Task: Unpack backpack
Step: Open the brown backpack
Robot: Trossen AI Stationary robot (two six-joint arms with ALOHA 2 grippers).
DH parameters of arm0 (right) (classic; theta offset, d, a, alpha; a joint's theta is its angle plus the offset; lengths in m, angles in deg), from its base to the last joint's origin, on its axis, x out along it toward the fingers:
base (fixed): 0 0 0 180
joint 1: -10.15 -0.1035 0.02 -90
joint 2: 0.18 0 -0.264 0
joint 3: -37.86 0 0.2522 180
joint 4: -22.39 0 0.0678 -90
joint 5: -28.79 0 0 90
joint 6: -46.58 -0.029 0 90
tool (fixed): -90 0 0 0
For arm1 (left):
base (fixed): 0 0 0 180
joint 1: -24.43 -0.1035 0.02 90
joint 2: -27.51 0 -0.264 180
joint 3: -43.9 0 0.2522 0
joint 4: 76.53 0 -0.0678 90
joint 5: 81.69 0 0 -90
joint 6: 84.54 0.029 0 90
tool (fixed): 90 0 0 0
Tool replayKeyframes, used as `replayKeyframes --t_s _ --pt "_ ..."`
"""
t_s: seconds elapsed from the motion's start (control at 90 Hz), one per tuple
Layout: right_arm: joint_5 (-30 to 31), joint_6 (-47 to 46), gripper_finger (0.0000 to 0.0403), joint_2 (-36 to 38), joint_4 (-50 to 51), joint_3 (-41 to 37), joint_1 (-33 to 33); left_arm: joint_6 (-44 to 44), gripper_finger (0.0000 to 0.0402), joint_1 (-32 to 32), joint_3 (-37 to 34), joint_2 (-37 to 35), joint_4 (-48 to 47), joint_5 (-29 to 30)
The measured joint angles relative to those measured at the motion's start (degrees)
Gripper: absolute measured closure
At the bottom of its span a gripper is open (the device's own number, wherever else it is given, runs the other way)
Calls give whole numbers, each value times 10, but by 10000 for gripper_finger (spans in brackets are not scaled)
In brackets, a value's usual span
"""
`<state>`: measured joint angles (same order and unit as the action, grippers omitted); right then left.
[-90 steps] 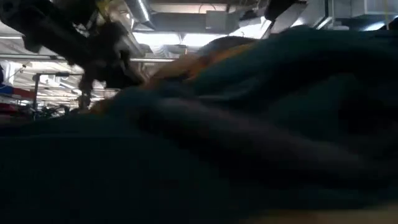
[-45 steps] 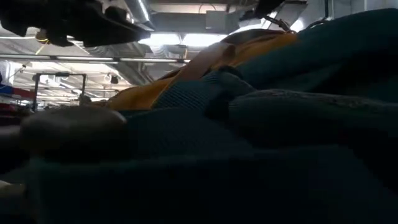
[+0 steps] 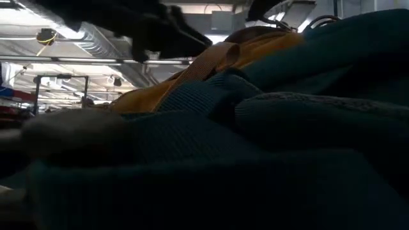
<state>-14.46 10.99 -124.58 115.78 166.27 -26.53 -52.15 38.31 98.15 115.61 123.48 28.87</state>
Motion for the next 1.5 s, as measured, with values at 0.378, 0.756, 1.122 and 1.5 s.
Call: replayKeyframes --t_s 0.378,0.756,1.122,1.5 --pt "-4 1 403 0 -5 0 0 14 205 -10 62 62 -1 -73" --pt "1 1 403 0 -7 0 0 12 387 -21 77 62 -13 -155" --pt "6 1 403 0 0 0 0 -4 396 -32 77 67 -59 -158" --pt "9 -77 403 0 101 0 -1 -11 401 54 71 46 -182 12"
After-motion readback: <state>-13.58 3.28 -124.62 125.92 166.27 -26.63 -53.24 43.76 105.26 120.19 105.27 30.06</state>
